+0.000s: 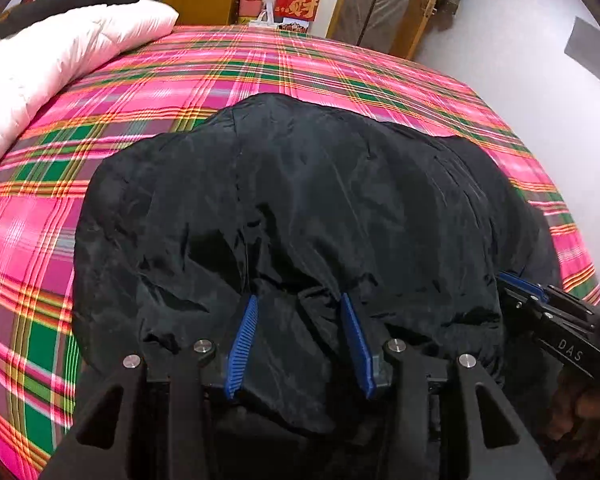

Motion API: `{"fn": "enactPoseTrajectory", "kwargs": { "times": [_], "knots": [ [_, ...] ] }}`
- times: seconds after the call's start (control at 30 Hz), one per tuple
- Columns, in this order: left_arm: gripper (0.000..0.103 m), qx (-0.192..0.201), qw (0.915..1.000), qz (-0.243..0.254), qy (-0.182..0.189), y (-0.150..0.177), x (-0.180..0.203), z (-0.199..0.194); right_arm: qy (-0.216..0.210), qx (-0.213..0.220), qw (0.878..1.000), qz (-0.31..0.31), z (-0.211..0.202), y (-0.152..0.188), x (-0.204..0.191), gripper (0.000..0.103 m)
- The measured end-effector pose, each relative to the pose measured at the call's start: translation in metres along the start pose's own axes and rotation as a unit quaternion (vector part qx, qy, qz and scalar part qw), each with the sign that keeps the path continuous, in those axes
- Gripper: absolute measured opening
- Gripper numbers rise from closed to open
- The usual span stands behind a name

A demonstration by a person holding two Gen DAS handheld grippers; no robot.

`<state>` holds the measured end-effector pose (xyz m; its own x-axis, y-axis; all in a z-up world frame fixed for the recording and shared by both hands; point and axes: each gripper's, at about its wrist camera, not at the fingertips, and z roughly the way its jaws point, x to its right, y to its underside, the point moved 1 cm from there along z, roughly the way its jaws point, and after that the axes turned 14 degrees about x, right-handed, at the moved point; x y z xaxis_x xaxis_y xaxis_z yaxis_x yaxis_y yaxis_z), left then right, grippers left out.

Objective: Fold large clothes
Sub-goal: 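Fold the hem up toward the hood with both tools, lay it down, release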

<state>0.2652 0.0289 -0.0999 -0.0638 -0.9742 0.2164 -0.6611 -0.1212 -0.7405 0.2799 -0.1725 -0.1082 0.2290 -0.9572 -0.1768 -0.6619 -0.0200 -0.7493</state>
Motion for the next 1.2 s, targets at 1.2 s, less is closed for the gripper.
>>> {"fn": "enactPoseTrajectory", "kwargs": {
  "times": [1.2],
  "knots": [
    [0.047,-0.013,0.9993,0.035,-0.006,0.045,0.029,-0.012,-0.011,-0.047,0.999,-0.006,-0.001,0.052,-0.023,0.020]
  ]
}}
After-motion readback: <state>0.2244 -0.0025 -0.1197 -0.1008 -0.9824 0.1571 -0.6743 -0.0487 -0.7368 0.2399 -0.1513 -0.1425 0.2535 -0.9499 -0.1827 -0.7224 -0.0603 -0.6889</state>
